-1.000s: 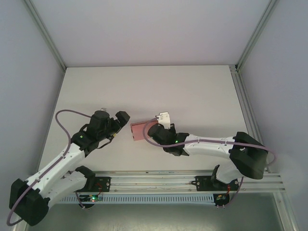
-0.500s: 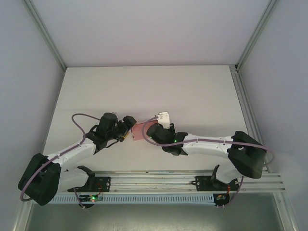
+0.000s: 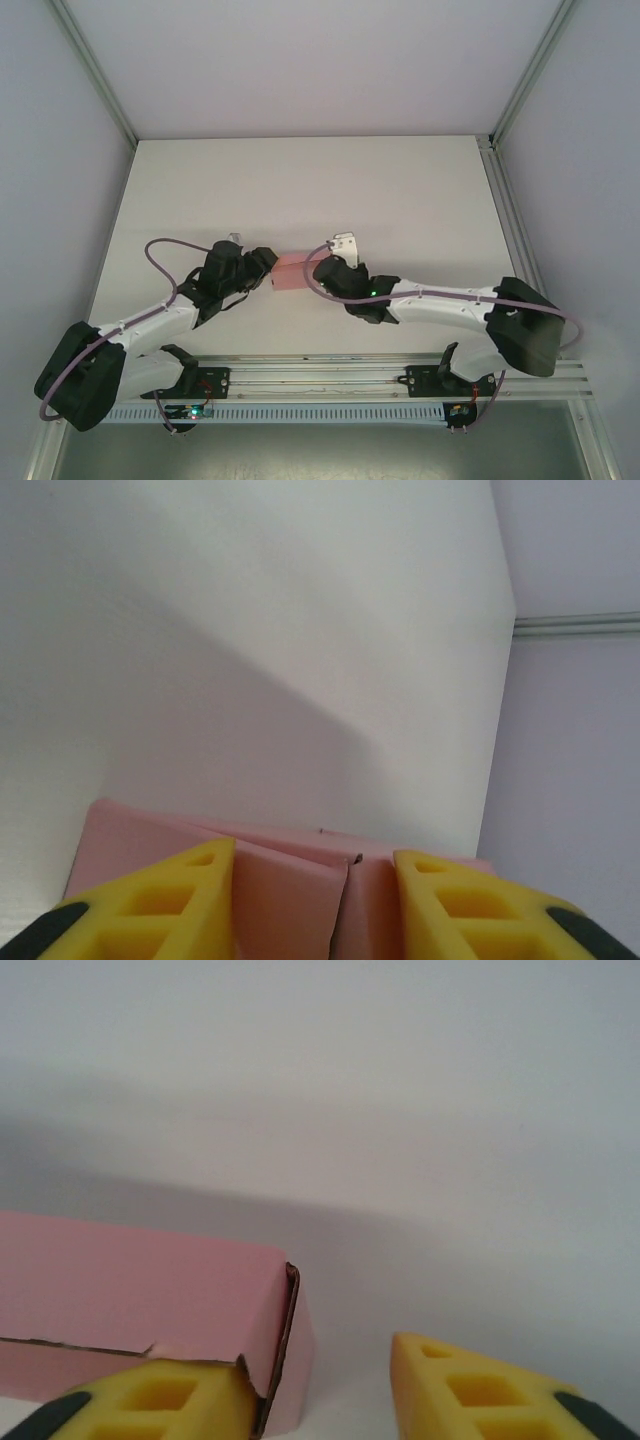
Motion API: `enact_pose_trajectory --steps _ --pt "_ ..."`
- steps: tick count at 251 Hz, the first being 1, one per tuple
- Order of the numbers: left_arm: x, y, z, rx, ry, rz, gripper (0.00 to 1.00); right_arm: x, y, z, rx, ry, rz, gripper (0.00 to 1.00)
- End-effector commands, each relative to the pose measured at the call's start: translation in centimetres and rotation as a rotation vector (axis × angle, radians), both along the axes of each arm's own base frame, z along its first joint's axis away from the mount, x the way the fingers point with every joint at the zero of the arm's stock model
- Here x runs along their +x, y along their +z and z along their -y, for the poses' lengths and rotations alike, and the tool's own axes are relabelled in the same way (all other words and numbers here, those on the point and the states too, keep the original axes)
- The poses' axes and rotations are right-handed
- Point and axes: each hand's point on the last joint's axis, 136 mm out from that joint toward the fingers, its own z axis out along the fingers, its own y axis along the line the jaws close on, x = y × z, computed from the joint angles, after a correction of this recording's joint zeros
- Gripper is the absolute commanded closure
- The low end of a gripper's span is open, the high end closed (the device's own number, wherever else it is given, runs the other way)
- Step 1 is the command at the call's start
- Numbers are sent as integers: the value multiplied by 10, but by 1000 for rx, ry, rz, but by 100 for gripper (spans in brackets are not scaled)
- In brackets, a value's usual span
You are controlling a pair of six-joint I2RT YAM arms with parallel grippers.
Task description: Assemble paper box
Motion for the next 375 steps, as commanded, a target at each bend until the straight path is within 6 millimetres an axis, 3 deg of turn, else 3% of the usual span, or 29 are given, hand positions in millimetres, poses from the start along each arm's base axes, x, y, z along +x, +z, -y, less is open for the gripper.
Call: enact_pose_trajectory --steps 1,34,66,119,138,168,211,258,305,357,375 --pt "-35 -59 -16 142 -18 -173 67 -18 0 -23 109 165 -110 52" --pt "-37 -59 -20 168 -11 -156 66 -21 32 -33 181 265 -55 44" --pt "-37 -59 -23 173 4 -144 67 -23 55 -36 240 326 -6 20" --pt "-39 -59 -22 195 -12 -125 68 -1 59 -26 281 215 11 15" --pt "-40 -59 -21 194 -17 -124 68 6 50 -21 264 152 -7 16" --pt "-42 -59 -21 197 -25 -117 68 8 15 -9 181 88 -71 22" --pt "-46 -64 -22 213 -37 -133 69 5 -34 8 180 28 -203 42" --pt "-48 -67 -26 220 -26 -137 75 -15 -82 24 224 -23 -353 54" --pt "-50 -77 -24 224 -40 -148 100 -26 -105 21 318 -26 -442 74" --pt "-42 -77 -10 227 -128 -76 100 -29 -114 21 387 -62 -513 92" --pt "-39 -79 -5 258 -180 -50 100 -33 -119 27 390 -103 -558 93"
